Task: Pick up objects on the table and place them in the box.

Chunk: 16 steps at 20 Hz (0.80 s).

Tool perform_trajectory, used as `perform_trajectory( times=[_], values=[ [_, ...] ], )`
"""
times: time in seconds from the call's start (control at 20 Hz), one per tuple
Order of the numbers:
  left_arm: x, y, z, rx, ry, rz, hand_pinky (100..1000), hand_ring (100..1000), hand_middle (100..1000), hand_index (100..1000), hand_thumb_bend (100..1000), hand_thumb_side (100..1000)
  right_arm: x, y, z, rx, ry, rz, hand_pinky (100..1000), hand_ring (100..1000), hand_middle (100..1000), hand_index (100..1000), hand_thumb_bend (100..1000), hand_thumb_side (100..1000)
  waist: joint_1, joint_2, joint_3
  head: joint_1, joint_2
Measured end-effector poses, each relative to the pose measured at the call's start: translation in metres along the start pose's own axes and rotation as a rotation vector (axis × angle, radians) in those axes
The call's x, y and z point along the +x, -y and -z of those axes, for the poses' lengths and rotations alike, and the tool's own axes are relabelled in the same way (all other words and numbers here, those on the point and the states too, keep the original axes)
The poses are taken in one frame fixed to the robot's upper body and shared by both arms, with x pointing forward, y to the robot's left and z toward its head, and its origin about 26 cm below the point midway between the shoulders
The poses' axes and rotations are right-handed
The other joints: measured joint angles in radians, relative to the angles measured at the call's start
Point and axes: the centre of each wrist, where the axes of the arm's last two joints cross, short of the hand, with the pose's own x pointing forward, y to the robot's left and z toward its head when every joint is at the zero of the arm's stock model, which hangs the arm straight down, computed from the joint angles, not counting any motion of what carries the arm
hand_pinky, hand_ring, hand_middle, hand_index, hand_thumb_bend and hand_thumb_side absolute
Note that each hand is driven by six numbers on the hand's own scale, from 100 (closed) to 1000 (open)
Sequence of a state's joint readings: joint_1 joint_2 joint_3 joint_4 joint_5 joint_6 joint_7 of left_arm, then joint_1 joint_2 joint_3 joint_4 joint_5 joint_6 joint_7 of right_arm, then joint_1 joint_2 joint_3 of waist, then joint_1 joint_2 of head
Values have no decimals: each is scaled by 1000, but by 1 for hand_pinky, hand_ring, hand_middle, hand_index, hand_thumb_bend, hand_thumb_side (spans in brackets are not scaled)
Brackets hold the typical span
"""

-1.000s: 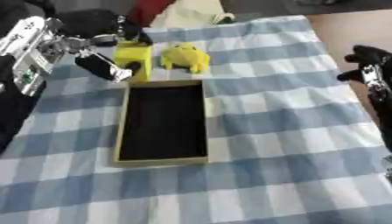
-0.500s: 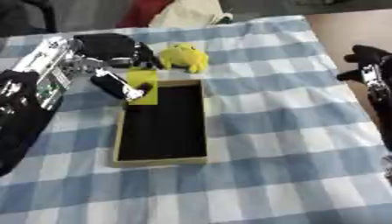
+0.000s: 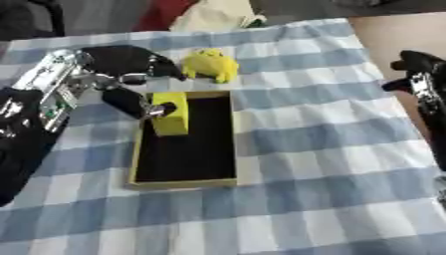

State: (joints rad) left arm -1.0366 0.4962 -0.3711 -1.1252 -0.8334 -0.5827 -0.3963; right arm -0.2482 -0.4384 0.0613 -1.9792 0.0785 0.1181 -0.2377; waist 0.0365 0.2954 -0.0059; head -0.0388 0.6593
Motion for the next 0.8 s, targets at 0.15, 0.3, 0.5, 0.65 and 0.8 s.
perform_trajectory(
  times=[0.15,0.3,0.5,0.65,0.8],
  values=[
    [2,-6,-16,104,6,-72,868,778,781,954,100,956,9,9,12,45,54,-62,805,635,731,846,100,749,-9,0,15,-3,0],
    [9,-10,-32,226,34,-199,872,761,762,968,100,929,25,20,29,108,119,-149,806,641,739,853,100,727,-19,0,36,-8,0],
    [24,-15,-50,374,95,-401,871,741,739,972,100,885,53,32,56,216,210,-275,811,664,767,873,100,709,-34,0,72,-18,-1],
    [36,-18,-60,456,141,-535,864,725,722,972,100,863,69,34,81,319,257,-372,819,687,787,879,100,708,-52,0,99,-30,-3],
    [50,-20,-63,514,194,-650,857,707,703,972,100,840,71,31,107,424,264,-455,831,721,810,883,100,711,-70,-1,125,-45,-6]
  ],
)
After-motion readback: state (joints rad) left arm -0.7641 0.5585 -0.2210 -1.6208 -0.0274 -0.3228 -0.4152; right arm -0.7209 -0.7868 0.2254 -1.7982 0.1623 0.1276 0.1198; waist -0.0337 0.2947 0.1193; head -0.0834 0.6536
